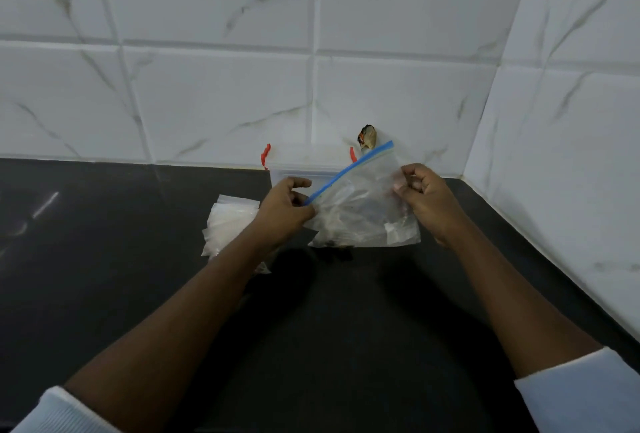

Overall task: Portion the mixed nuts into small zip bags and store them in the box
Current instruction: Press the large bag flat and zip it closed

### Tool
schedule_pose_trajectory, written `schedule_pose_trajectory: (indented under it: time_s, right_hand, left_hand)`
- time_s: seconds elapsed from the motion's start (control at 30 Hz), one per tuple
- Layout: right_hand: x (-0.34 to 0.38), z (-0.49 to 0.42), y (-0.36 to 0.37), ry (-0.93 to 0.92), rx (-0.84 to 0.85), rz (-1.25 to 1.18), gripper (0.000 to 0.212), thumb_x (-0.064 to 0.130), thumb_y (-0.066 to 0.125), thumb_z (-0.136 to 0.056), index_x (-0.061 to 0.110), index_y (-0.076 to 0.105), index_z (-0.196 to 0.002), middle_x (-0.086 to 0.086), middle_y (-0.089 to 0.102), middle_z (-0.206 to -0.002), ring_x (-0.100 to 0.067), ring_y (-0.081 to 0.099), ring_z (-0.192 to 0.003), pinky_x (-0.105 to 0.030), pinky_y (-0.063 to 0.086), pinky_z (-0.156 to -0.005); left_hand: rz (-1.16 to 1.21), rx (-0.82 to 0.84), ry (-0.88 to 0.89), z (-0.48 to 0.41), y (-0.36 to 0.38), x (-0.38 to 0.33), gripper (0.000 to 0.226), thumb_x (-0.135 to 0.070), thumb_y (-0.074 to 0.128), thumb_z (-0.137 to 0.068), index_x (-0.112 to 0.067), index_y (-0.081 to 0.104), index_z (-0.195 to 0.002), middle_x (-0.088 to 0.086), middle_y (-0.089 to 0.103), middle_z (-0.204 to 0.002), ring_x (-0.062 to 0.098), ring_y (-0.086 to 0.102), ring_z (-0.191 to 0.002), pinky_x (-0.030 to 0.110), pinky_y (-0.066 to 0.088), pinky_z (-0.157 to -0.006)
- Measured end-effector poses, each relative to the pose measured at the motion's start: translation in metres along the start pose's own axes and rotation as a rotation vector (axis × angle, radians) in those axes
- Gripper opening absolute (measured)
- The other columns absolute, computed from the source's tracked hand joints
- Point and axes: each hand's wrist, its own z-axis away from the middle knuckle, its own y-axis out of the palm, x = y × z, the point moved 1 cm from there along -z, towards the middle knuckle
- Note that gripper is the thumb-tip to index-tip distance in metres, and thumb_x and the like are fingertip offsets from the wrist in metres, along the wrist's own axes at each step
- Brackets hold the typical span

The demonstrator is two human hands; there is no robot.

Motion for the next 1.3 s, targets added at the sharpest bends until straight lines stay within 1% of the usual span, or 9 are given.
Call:
schedule_pose_trajectory:
  time_s: [0.17,0.4,0.57,0.67,0.8,0.93,1.13,1.23,1.3]
  right_hand:
    - [0.035,0.012,0.018,-0.66,-0.317,0.726,0.051,0.013,0.062,-0.09,0.018,0.054,-0.14,-0.005,0.051,-0.142,-0.027,0.045,-0.131,-0.044,0.036,-0.109]
    - [0.072,0.003,0.074,-0.622,0.204,1.098,0.027,0.027,0.056,-0.101,0.03,0.069,-0.124,0.004,0.066,-0.123,-0.024,0.05,-0.126,-0.047,0.021,-0.112]
    - [0.081,-0.006,0.065,-0.621,0.16,0.969,0.014,0.024,0.053,-0.095,0.023,0.066,-0.099,0.004,0.06,-0.096,-0.022,0.056,-0.099,-0.041,0.031,-0.095]
    - [0.084,-0.008,0.057,-0.573,0.164,0.915,0.012,0.02,0.054,-0.096,0.024,0.064,-0.097,0.006,0.057,-0.094,-0.017,0.051,-0.096,-0.037,0.024,-0.088]
    - [0.08,-0.01,0.053,-0.517,0.234,0.884,0.009,0.033,0.059,-0.1,0.029,0.067,-0.099,0.006,0.06,-0.098,-0.015,0.048,-0.102,-0.041,0.03,-0.089]
    - [0.093,-0.013,0.036,-0.459,-0.037,0.326,0.009,0.023,0.067,-0.099,0.017,0.073,-0.098,0.0,0.071,-0.096,-0.008,0.063,-0.089,-0.026,0.05,-0.081]
    - [0.098,-0.009,0.027,-0.484,0.025,0.482,0.012,0.026,0.066,-0.1,0.021,0.075,-0.106,0.004,0.07,-0.104,-0.01,0.063,-0.097,-0.027,0.051,-0.086]
    - [0.111,0.003,0.016,-0.57,0.04,0.502,0.013,0.02,0.068,-0.099,0.019,0.076,-0.109,0.008,0.068,-0.102,-0.002,0.06,-0.096,-0.009,0.043,-0.082]
    - [0.115,0.014,0.008,-0.594,0.092,0.558,0.013,0.019,0.068,-0.099,0.02,0.074,-0.11,0.011,0.065,-0.103,0.004,0.058,-0.096,-0.005,0.04,-0.083]
  left_hand:
    - [0.054,-0.062,0.101,0.006,0.001,0.0,0.056,-0.011,0.078,-0.088,-0.024,0.053,-0.136,-0.002,0.073,-0.1,0.008,0.071,-0.091,0.021,0.057,-0.073]
    - [0.098,-0.113,0.21,0.01,0.005,-0.005,0.062,-0.014,0.08,-0.086,-0.025,0.05,-0.14,-0.007,0.073,-0.094,0.001,0.069,-0.09,0.014,0.053,-0.076]
    - [0.273,0.054,0.109,0.012,0.004,-0.006,0.073,0.003,0.075,-0.083,-0.023,0.043,-0.143,-0.001,0.062,-0.121,0.013,0.066,-0.106,0.021,0.059,-0.075]
    - [0.073,0.221,0.09,0.012,0.011,-0.003,0.06,-0.007,0.079,-0.083,-0.022,0.05,-0.133,-0.006,0.062,-0.118,0.01,0.066,-0.101,0.02,0.059,-0.075]
    - [-0.215,0.1,0.188,0.011,0.019,0.01,0.04,-0.021,0.084,-0.081,-0.019,0.064,-0.116,-0.011,0.067,-0.101,0.002,0.064,-0.091,0.019,0.054,-0.082]
    - [-0.292,0.02,0.167,0.006,0.021,0.024,0.026,-0.018,0.083,-0.082,-0.014,0.07,-0.104,-0.002,0.072,-0.096,0.011,0.068,-0.088,0.031,0.058,-0.085]
    - [-0.303,-0.022,0.2,0.007,0.028,0.026,0.016,-0.017,0.074,-0.089,-0.016,0.069,-0.105,-0.004,0.07,-0.1,0.012,0.066,-0.09,0.033,0.057,-0.082]
    - [-0.021,-0.033,-0.034,0.011,0.025,0.018,0.019,-0.017,0.071,-0.094,-0.017,0.063,-0.111,0.001,0.068,-0.104,0.016,0.07,-0.088,0.027,0.059,-0.068]
    - [0.453,0.077,-0.309,0.013,0.023,0.013,0.026,-0.003,0.062,-0.096,-0.012,0.06,-0.12,0.011,0.067,-0.115,0.025,0.072,-0.1,0.035,0.063,-0.081]
